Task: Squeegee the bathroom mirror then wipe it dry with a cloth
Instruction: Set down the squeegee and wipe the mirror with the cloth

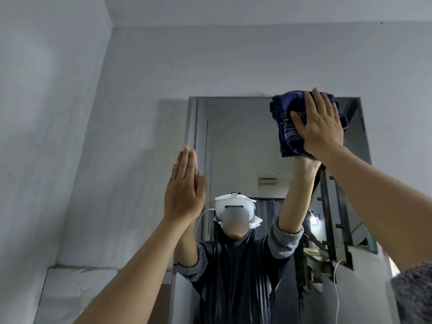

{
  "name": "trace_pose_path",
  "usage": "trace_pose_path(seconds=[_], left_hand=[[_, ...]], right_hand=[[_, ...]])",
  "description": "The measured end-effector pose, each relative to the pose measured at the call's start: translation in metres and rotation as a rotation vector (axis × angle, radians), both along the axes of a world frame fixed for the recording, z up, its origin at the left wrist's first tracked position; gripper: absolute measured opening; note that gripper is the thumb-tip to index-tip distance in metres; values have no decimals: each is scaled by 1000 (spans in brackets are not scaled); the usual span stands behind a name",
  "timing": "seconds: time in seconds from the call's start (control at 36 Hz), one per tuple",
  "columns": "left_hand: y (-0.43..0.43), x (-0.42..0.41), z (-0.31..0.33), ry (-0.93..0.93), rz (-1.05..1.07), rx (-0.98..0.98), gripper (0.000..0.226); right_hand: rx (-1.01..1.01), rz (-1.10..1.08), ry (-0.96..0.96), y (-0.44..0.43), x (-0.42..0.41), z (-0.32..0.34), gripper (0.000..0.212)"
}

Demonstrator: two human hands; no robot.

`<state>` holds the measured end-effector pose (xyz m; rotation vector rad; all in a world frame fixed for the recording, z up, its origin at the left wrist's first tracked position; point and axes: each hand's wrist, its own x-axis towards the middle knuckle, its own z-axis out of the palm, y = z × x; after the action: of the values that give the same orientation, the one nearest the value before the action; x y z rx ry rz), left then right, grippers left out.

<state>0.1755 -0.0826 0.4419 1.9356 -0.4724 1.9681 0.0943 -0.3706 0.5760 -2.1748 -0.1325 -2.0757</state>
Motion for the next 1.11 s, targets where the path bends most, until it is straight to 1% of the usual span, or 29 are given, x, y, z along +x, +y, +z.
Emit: trace_pose_path(seconds=[0.17,0.39,0.58,0.67,0.78,0.92,1.11], left_hand=[[-2,-8,-3,-21,-23,-21,53],[-5,-22,-13,-2,-36,-39,54],[-9,-25,-48,35,-62,-42,56],[-11,-31,-68,58,-114,-57,57],[-11,-35,-90,95,-111,-52,57],[-10,-37,-101,152,-123,-44,57],[-5,-37,-111,217,-130,-16,57]], right_hand=[[96,9,-14,-26,-2,-12,63],[230,32,-51,-40,-3,-31,64],[349,52,-62,-39,-2,-50,63],[434,71,-75,-31,-1,-64,63],[523,76,-85,-11,2,-86,63],[542,74,-61,18,6,-101,63],[526,91,-37,65,7,-96,64]])
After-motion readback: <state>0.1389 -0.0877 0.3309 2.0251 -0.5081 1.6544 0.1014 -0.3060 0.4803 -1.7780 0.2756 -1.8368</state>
